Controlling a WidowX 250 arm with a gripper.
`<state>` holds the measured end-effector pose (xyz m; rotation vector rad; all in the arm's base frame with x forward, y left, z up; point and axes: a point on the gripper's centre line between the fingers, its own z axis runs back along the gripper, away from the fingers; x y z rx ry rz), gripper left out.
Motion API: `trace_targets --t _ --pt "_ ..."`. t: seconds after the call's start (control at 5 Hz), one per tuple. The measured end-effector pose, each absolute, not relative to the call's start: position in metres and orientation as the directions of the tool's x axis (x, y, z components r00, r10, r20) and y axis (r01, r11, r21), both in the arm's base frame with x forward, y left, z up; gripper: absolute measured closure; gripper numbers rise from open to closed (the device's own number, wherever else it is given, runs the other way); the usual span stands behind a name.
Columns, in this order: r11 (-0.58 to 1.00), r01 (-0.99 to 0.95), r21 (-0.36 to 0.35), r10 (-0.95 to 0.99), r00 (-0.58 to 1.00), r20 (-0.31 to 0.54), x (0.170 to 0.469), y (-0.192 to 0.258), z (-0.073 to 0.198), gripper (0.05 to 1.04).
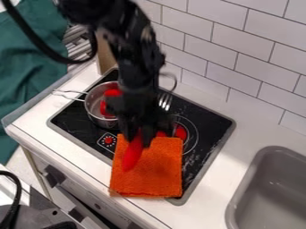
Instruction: Deplacer la fourchette au dessous de l objet orange
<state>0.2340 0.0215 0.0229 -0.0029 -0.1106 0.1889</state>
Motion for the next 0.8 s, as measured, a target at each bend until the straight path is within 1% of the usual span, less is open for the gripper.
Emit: trace_targets --t 0.2,0.4,0.6,0.8 --pt "0.993 -0.112 0.022 0.109 0.990 0.089 0.260 0.009 0.027 0.768" --pt "0.997 -0.052 0.063 0.048 0.997 0.061 0.288 -0.009 0.019 0.768" --pt "0.996 -0.054 0.074 0.053 0.998 0.014 0.312 -0.014 0.009 0.768" --pt "0.994 -0.092 0.063 0.094 0.995 -0.033 0.325 -0.004 -0.006 0.768"
